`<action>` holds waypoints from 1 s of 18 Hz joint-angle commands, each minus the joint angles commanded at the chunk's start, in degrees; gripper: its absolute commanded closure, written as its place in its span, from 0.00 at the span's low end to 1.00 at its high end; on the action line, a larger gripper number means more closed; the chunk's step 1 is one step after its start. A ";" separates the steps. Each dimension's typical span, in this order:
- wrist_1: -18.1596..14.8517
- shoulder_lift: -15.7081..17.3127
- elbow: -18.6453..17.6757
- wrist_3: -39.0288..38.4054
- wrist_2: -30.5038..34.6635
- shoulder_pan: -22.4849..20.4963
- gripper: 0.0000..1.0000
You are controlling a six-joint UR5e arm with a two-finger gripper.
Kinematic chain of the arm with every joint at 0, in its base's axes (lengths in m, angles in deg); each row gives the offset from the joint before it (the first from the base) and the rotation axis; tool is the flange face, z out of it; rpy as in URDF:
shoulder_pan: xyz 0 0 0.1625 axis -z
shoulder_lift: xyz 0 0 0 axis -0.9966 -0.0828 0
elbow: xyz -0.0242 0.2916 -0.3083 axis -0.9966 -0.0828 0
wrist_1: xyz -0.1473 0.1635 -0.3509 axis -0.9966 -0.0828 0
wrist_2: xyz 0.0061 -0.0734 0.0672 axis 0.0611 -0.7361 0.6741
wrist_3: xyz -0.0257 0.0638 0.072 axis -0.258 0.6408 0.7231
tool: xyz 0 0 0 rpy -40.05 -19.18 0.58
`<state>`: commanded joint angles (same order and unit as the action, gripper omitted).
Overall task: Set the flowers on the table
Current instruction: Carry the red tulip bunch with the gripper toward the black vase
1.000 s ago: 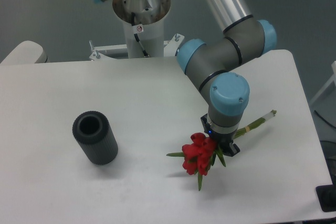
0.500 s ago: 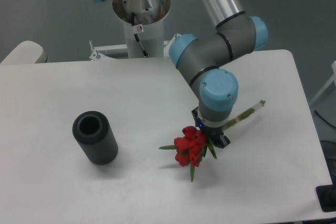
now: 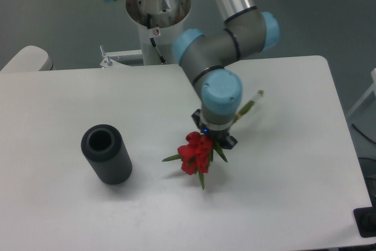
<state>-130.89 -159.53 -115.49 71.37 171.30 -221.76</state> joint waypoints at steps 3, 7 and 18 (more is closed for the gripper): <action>0.98 -0.09 -0.97 -2.93 -0.09 2.55 1.00; 3.34 -0.17 -2.38 -5.74 -0.26 3.88 1.00; 5.20 -0.97 -2.73 -4.87 0.00 3.44 0.00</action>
<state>-125.70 -160.49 -118.22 66.50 171.30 -218.32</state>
